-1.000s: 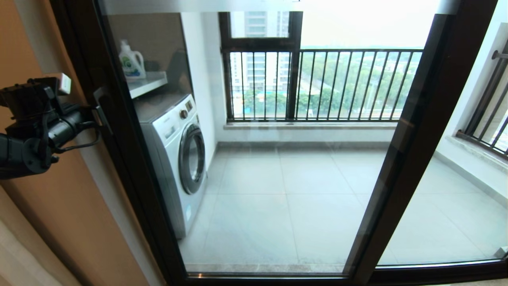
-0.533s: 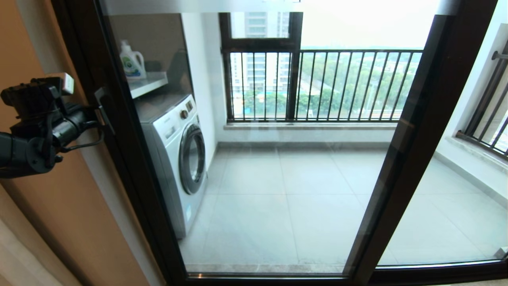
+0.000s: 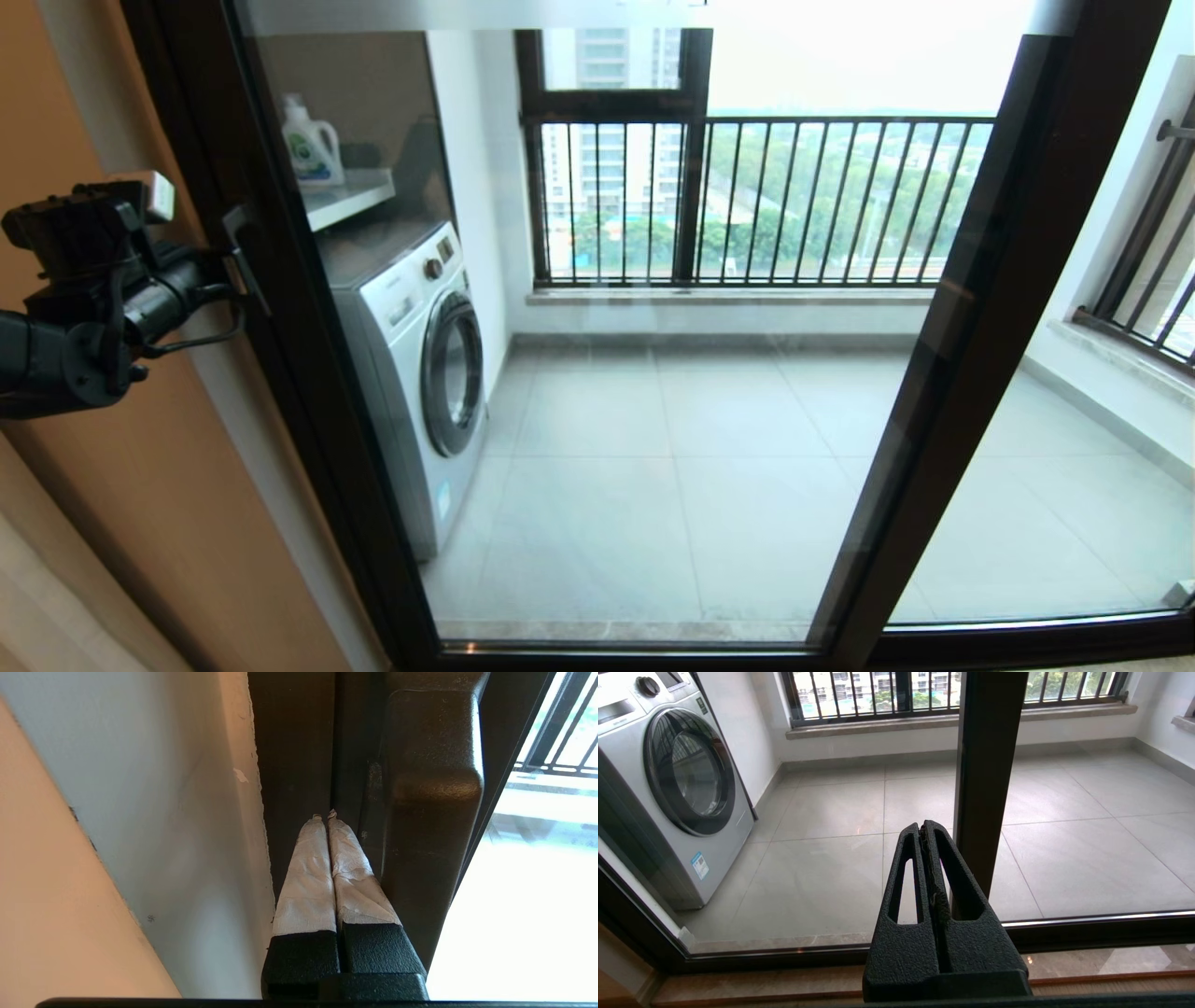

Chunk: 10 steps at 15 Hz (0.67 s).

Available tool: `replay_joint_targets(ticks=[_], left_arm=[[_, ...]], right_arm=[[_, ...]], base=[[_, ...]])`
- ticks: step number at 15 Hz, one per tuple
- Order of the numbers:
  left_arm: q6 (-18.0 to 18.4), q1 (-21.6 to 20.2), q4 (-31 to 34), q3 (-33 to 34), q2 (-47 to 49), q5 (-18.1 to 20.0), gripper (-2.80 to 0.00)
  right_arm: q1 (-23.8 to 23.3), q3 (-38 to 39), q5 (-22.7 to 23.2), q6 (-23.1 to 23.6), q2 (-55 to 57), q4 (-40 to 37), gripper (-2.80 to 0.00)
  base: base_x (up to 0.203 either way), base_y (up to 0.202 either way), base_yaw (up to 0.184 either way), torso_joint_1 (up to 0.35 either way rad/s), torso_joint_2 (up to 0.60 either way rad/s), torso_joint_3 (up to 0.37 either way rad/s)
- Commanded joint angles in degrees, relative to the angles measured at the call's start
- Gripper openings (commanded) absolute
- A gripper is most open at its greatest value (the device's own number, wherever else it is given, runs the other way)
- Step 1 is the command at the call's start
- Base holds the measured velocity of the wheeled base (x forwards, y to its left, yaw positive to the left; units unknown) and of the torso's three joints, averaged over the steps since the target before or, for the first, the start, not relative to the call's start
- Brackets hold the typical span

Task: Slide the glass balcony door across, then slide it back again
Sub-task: Open the slid door

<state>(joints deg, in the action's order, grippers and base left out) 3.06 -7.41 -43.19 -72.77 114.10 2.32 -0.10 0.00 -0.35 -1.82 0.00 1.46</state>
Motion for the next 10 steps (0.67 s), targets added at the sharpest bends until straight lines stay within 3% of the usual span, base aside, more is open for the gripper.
replay_joint_targets(ticks=[1,10], left_arm=[[0.02,4.99,-0.31,0.08,-0.14,0.06,-2.8],[0.02,7.97,-0.31,-0.36,-0.18,-2.07,-2.8]], right_arm=[[0.01,0.7,0.0,-0.03,0.0,0.04,-2.8],[0.01,0.7,0.0,-0.03,0.0,0.04,-2.8]], base=[[0.0,0.0,0.0,0.0,0.0,0.0],[0.0,0.0,0.0,0.0,0.0,0.0]])
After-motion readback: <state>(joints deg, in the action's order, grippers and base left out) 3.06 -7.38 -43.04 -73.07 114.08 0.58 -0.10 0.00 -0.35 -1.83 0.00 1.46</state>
